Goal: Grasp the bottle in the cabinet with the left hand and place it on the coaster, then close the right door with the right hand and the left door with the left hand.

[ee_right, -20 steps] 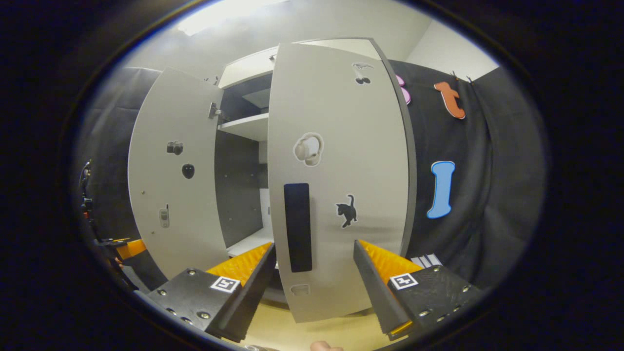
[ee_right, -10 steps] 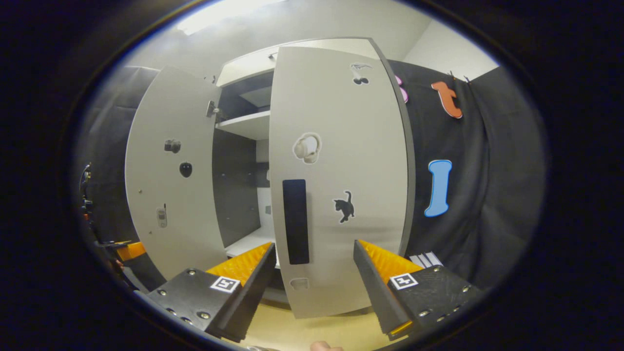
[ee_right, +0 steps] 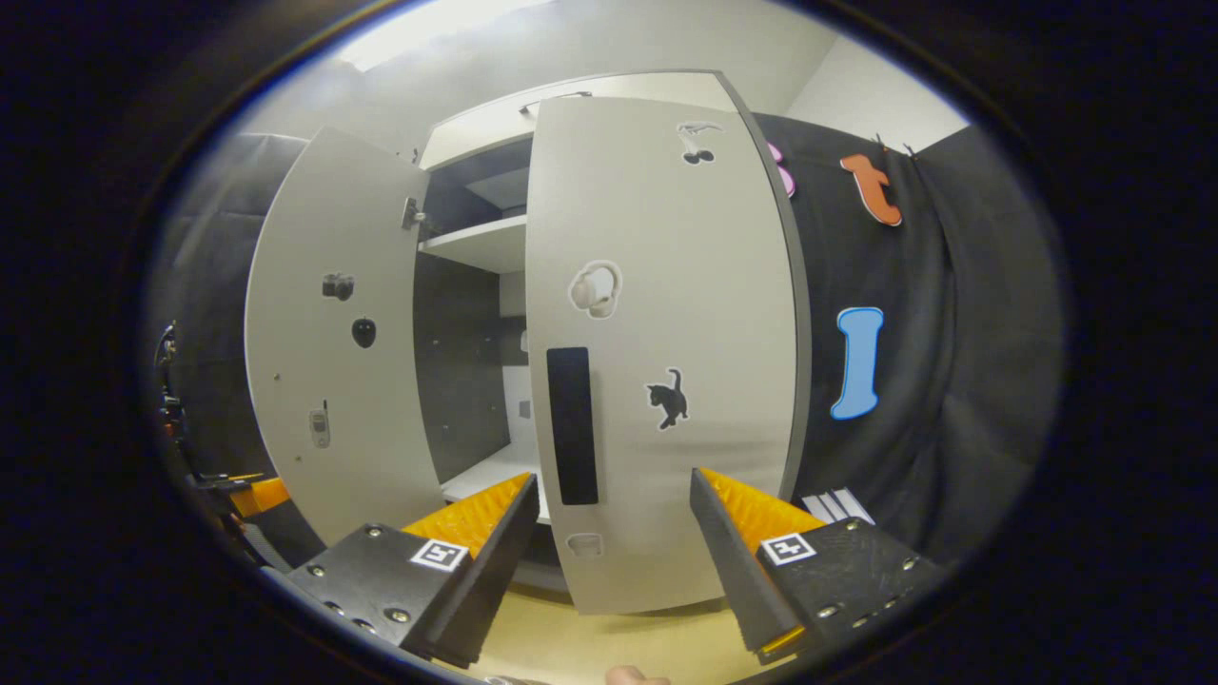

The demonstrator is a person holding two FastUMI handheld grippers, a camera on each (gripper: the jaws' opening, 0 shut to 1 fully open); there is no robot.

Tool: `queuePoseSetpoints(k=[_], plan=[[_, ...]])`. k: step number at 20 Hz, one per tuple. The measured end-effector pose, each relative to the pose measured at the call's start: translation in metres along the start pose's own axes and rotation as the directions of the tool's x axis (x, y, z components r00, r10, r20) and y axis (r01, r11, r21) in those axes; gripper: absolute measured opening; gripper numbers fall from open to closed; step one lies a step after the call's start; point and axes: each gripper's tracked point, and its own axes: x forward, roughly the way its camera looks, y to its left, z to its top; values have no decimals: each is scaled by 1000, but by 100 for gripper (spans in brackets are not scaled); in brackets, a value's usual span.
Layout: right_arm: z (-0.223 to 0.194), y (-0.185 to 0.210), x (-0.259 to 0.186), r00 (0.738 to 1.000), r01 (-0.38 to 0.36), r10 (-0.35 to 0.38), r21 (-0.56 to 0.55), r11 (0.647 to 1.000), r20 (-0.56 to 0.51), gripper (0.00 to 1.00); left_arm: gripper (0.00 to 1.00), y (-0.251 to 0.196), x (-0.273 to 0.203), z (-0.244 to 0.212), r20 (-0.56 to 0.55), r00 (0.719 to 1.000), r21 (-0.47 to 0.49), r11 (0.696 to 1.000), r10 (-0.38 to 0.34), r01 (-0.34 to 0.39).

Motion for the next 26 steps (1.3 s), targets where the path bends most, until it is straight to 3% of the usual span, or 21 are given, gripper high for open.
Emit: queuePoseSetpoints(k=[11,15,16,17,18,24,26], plan=[[-4,-17,-14,1000,30,-30,-4,1000,-4,96,94,-54,-1,-10,-24,990,49,988,-142,143],[-5,-28,-21,998,57,-57,3,998,-1,93,94,-64,2,-13,-28,985,43,984,-171,172],[-5,-31,-22,998,61,-61,5,998,-2,96,94,-67,2,-13,-29,984,36,983,-177,178],[-5,-33,-23,998,65,-65,6,998,-1,92,94,-69,2,-13,-32,983,29,983,-183,184],[-4,-34,-24,998,68,-68,7,998,0,96,94,-72,3,-13,-33,982,25,982,-188,189],[-4,-39,-29,997,75,-75,-8,997,5,93,94,-92,6,-18,-40,972,28,973,-230,231],[-4,-42,-30,997,81,-81,-12,997,7,96,94,-102,7,-21,-47,966,24,967,-253,254]])
